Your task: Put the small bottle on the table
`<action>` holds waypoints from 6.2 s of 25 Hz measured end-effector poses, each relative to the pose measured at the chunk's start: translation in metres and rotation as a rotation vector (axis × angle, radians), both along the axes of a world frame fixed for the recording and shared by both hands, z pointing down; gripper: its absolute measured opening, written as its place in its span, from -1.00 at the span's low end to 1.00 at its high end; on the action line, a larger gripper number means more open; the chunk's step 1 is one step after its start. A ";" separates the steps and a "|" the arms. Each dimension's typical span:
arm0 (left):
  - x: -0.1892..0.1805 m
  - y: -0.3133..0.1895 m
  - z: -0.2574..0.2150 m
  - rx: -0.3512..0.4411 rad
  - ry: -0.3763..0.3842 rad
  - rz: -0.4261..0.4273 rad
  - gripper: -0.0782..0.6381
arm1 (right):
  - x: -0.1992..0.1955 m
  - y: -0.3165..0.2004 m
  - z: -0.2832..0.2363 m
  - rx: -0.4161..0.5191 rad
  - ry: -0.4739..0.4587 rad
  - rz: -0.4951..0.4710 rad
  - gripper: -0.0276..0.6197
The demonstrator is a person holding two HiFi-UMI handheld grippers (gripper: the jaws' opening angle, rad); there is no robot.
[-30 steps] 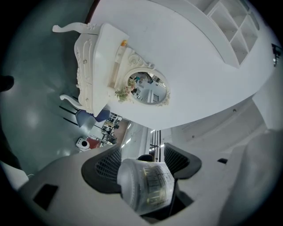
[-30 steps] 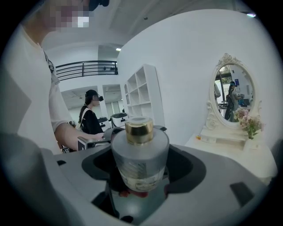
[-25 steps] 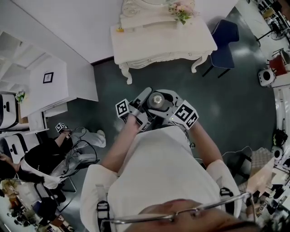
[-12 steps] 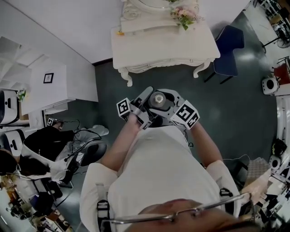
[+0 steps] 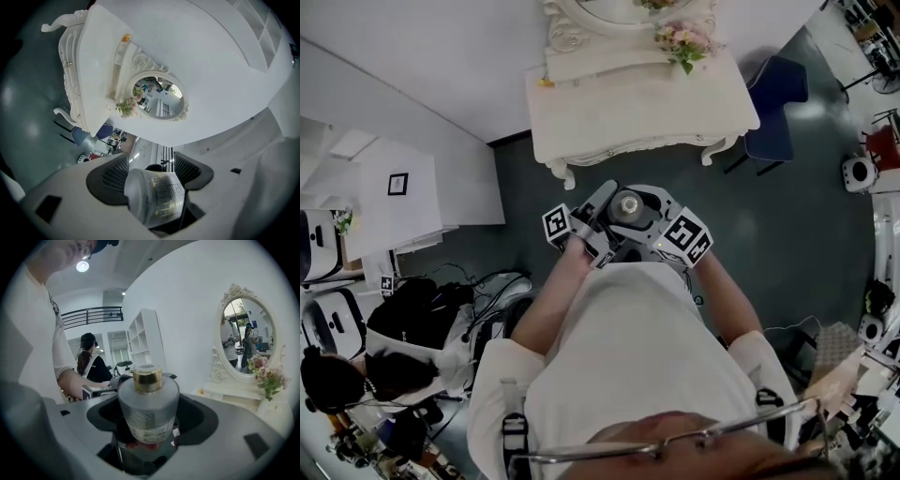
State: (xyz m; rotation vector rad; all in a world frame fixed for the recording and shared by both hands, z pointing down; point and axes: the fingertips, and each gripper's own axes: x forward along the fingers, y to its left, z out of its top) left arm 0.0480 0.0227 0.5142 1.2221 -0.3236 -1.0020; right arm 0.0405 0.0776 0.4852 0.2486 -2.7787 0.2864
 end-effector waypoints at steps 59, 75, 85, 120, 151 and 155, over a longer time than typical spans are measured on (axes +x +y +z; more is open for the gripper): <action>-0.136 -0.314 0.123 -0.249 -0.213 -0.264 0.04 | -0.076 -0.379 0.167 -0.063 0.243 -0.141 0.14; -0.129 -0.326 0.173 -0.340 -0.253 -0.240 0.04 | -0.059 -0.419 0.313 -0.098 0.386 -0.101 0.14; -0.120 -0.331 0.179 -0.367 -0.234 -0.230 0.03 | -0.057 -0.426 0.344 -0.125 0.427 -0.057 0.14; -0.110 -0.301 0.130 -0.197 -0.430 -0.116 0.02 | -0.034 -0.424 0.276 -0.115 0.389 0.140 0.08; -0.048 -0.209 0.044 0.408 -1.168 0.186 -0.77 | 0.082 -0.293 0.083 -0.061 0.195 0.583 -0.84; -0.044 -0.204 0.039 0.434 -1.233 0.177 -0.77 | 0.095 -0.292 0.077 -0.055 0.189 0.549 -0.87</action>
